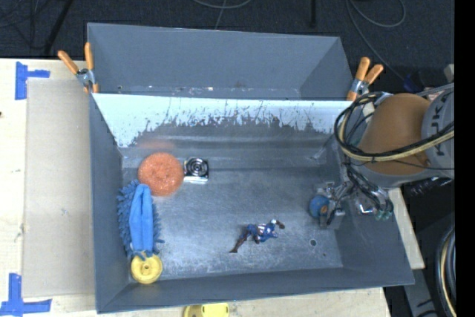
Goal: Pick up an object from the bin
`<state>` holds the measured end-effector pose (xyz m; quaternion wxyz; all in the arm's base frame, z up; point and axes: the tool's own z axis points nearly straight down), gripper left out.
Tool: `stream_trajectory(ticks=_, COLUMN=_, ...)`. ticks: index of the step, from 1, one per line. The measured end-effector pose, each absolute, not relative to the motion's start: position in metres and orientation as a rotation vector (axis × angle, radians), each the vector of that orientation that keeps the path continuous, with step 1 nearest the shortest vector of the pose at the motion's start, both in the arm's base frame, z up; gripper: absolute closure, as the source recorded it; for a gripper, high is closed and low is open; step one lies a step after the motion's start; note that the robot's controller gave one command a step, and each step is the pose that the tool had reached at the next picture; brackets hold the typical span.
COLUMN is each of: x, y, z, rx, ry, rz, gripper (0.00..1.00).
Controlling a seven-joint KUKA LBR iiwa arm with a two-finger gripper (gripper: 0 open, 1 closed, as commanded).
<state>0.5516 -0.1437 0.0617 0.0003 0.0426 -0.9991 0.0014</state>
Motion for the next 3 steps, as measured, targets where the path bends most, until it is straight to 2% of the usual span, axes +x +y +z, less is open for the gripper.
stream_trajectory(ticks=1, x=0.545, y=-0.14, z=0.079, rx=0.158, ry=-3.141, rz=0.0, gripper=0.0)
stream_trajectory(ticks=2, x=0.552, y=-0.143, z=0.062, rx=0.134, ry=-3.139, rz=0.002, gripper=0.0)
stream_trajectory(ticks=3, x=0.545, y=-0.139, z=0.078, rx=0.158, ry=-3.14, rz=-0.001, gripper=1.0)
